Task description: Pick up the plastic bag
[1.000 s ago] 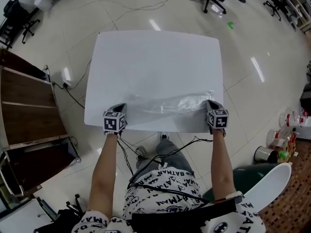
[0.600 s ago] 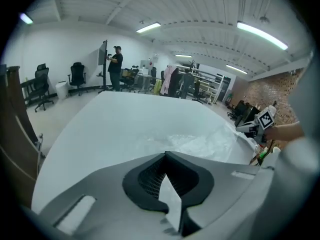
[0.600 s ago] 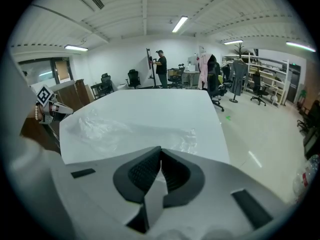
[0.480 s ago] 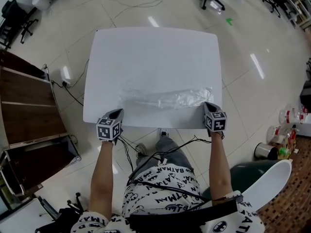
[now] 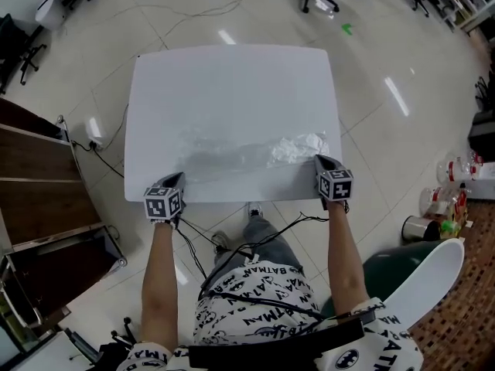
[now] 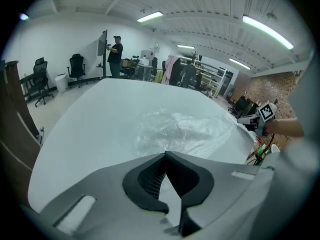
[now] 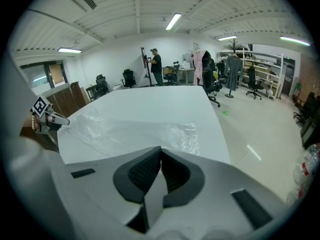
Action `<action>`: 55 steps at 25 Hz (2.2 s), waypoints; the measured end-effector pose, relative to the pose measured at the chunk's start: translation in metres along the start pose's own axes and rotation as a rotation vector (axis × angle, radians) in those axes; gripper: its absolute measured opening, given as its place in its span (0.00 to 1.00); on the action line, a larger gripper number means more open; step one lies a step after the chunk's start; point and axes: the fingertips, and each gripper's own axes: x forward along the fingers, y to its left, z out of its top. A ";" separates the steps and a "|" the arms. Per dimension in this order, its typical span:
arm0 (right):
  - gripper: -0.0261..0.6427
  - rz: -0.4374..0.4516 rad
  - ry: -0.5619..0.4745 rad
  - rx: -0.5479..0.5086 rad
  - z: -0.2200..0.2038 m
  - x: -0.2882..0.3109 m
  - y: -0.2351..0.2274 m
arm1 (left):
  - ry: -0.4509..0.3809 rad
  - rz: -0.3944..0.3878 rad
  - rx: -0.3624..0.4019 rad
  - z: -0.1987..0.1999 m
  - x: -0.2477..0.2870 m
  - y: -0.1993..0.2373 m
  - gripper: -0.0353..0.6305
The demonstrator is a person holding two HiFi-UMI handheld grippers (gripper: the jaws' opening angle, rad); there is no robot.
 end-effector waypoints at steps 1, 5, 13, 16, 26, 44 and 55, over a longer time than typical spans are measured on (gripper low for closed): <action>0.06 0.002 -0.026 0.004 0.007 -0.006 0.003 | -0.035 0.002 -0.014 0.007 -0.007 -0.002 0.06; 0.06 -0.008 -0.136 0.089 0.030 -0.041 0.023 | -0.208 0.014 -0.081 0.032 -0.053 -0.014 0.06; 0.06 -0.011 -0.350 0.167 0.061 -0.119 0.117 | -0.361 -0.040 -0.127 0.029 -0.128 -0.055 0.06; 0.06 0.006 -0.391 0.162 0.061 -0.148 0.157 | -0.383 -0.048 -0.105 0.021 -0.149 -0.070 0.06; 0.06 0.039 -0.384 0.114 0.035 -0.196 0.225 | -0.444 -0.138 -0.010 0.020 -0.187 -0.138 0.06; 0.06 0.126 -0.343 0.014 0.031 -0.205 0.224 | -0.470 -0.063 -0.004 0.014 -0.189 -0.195 0.06; 0.06 0.146 -0.355 0.022 0.030 -0.196 0.224 | -0.468 -0.064 0.008 0.020 -0.189 -0.195 0.06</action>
